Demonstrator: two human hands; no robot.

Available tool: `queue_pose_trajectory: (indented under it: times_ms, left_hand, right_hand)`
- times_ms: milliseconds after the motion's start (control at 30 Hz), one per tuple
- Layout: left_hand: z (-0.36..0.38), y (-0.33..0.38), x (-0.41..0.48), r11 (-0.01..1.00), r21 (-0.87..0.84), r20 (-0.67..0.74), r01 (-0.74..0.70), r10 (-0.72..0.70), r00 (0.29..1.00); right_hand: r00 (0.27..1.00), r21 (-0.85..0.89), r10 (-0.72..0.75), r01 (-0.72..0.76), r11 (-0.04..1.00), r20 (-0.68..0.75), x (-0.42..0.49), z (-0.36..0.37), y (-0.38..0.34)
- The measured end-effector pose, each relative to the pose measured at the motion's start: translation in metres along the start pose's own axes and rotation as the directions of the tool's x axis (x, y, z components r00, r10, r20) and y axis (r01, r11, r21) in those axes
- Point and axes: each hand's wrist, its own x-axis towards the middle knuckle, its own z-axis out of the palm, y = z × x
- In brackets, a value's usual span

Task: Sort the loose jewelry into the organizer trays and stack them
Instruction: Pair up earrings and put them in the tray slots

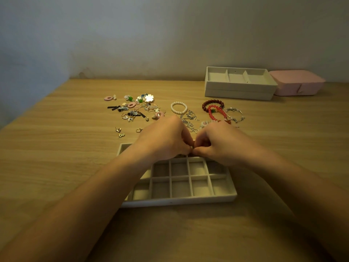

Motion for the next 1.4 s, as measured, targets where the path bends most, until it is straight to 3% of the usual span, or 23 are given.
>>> queue_pose_trajectory:
  times_ms: [233, 567, 800, 1000, 1133, 1400]
  left_hand:
    - [0.001, 0.003, -0.002, 1.000, 0.006, -0.029, 0.001, -0.001, 1.000]
    - [0.003, 0.000, 0.000, 1.000, -0.028, -0.108, 0.005, -0.008, 0.994]
    - [0.004, 0.008, -0.004, 0.995, 0.095, -0.170, 0.038, -0.022, 0.985]
    - [0.007, 0.005, -0.002, 0.996, 0.079, -0.166, 0.047, -0.033, 0.985]
    - [0.003, 0.001, -0.002, 0.999, 0.004, -0.133, 0.046, -0.045, 0.990]
    - [0.004, 0.006, -0.005, 0.972, 0.231, -0.203, 0.030, 0.018, 0.979]
  right_hand:
    - [1.000, 0.113, -0.005, 0.003, 0.994, 0.013, 0.004, -0.002, 0.007]
    - [0.998, 0.094, 0.020, -0.026, 0.995, 0.064, 0.004, -0.001, 0.008]
    - [0.997, 0.169, 0.053, -0.060, 0.984, 0.046, 0.003, 0.000, 0.008]
    - [0.996, 0.058, 0.052, -0.057, 0.997, 0.078, 0.003, 0.002, 0.003]
    - [0.998, -0.001, 0.063, -0.063, 0.998, -0.028, 0.003, 0.007, 0.001]
    - [0.998, 0.009, 0.051, -0.051, 0.999, -0.027, 0.003, 0.006, 0.002]
